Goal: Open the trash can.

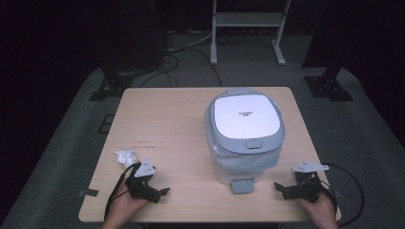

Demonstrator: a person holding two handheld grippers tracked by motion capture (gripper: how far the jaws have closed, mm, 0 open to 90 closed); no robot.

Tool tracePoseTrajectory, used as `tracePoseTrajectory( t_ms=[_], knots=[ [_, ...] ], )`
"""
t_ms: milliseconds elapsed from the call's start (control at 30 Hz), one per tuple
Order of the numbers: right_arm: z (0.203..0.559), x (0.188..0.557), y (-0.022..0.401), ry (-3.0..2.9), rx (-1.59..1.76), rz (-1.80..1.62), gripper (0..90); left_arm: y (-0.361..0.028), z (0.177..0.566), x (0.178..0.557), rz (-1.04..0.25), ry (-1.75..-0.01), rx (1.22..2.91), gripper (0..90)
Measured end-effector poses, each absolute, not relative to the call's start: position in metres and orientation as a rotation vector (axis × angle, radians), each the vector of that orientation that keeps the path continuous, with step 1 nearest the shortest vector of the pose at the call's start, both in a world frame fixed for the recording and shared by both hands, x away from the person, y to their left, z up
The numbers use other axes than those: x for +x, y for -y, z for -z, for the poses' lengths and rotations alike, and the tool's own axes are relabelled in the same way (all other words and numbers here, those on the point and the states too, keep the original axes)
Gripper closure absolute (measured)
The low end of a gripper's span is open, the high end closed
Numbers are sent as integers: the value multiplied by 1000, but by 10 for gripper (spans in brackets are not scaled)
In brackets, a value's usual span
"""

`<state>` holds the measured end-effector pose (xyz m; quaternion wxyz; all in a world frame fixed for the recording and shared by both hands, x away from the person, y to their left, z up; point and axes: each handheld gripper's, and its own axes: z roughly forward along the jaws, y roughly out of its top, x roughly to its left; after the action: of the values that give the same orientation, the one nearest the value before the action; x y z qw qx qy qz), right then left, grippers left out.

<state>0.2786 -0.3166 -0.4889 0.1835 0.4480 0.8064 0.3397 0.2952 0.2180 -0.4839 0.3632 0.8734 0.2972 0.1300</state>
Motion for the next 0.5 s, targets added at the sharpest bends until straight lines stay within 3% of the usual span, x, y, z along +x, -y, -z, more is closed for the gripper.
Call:
tracePoseTrajectory(
  t_ms=[400,500],
  knots=[
    [488,276,319,-2279,1269,-968,0,-218,484,292,-325,-742,2253,0],
    [485,275,322,-2286,1278,-975,68,-217,484,291,-322,-731,2257,0]
  ],
)
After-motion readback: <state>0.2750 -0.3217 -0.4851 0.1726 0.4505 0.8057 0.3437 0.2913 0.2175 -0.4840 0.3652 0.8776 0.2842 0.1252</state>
